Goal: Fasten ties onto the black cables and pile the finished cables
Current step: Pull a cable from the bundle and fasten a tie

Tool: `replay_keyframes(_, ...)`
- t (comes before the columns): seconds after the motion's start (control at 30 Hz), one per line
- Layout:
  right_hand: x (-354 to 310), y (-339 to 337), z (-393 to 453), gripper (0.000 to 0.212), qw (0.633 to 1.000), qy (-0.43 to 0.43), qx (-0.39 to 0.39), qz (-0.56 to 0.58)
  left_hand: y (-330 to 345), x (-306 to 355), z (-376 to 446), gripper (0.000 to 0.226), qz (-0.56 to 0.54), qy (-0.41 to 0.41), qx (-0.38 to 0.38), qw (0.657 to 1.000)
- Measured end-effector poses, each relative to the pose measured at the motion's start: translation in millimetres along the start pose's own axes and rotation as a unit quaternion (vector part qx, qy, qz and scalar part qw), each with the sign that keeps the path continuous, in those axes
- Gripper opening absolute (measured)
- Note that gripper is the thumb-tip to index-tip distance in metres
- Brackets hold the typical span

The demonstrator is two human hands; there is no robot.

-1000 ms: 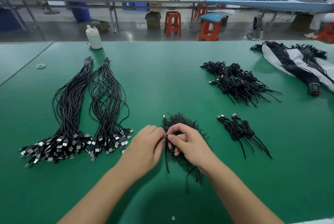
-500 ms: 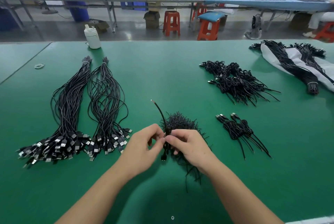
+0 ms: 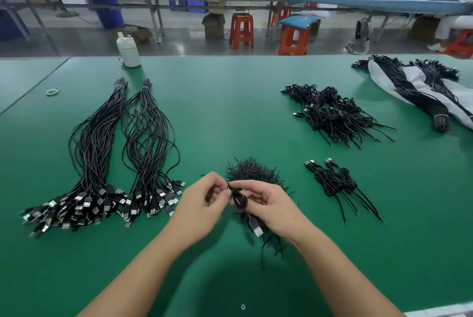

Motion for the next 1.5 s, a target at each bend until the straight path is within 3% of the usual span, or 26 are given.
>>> replay_keyframes(0.1, 1, -2, 4, 0.022, 0.996, -0.010, 0.047, -0.072, 1, -4, 2, 0.014, -0.055, -0.023, -0.028, 0.998)
replay_keyframes(0.3, 4, -1, 1, 0.027, 0.988, 0.010, 0.046, -0.149, 0, 10, -6, 0.016, 0.153, 0.138, 0.034, 0.978)
replay_keyframes(0.43, 10, -3, 1, 0.030, 0.995, 0.057, 0.041, -0.076, 10, 15, -8, 0.013, 0.342, 0.282, 0.069, 0.894)
replay_keyframes(0.53, 11, -4, 0, 0.031, 0.996, 0.083, 0.018, 0.000, 13, 12, -7, 0.023, 0.368, 0.355, 0.090, 0.855)
replay_keyframes(0.67, 10, -9, 0, 0.034, 0.991, 0.119, 0.040, 0.044, 25, -1, 0, 0.030, 0.352, 0.370, 0.124, 0.851)
replay_keyframes(0.77, 7, -25, 3, 0.033, 0.986, 0.128, 0.095, -0.048, 36, -21, 10, 0.011, 0.337, 0.323, 0.138, 0.874)
replay_keyframes(0.83, 0, -48, 5, 0.028, 0.949, 0.119, 0.151, -0.249, 40, -44, 14, 0.014, 0.338, 0.264, 0.132, 0.894)
replay_keyframes(0.9, -4, -77, 7, 0.031, 0.881, 0.114, 0.195, -0.416, 43, -74, 14, 0.021, 0.361, 0.202, 0.101, 0.905)
replay_keyframes(1.03, -3, -137, 7, 0.035, 0.757, 0.148, 0.250, -0.586, 41, -119, 9, 0.027, 0.386, 0.098, 0.065, 0.915)
replay_keyframes(1.13, -1, -173, 8, 0.036, 0.687, 0.176, 0.265, -0.654, 43, -124, 10, 0.030, 0.387, 0.083, 0.061, 0.916)
replay_keyframes(1.37, 9, -195, 17, 0.034, 0.613, 0.167, 0.254, -0.729, 41, -127, 8, 0.031, 0.364, 0.074, 0.110, 0.922)
replay_keyframes(1.43, 5, -193, 18, 0.029, 0.613, 0.141, 0.271, -0.729, 42, -128, 8, 0.031, 0.365, 0.074, 0.118, 0.920)
replay_keyframes(1.5, 8, -185, 23, 0.029, 0.639, 0.098, 0.276, -0.711, 42, -129, 8, 0.030, 0.368, 0.071, 0.128, 0.918)
Point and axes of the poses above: each hand's wrist, its own z-axis towards the middle knuckle, its own y-axis out of the palm, x = y × z, the point moved 4 cm from there along z, towards the middle knuckle, and after that the axes turned 13 degrees about z, right-handed, at the moved point
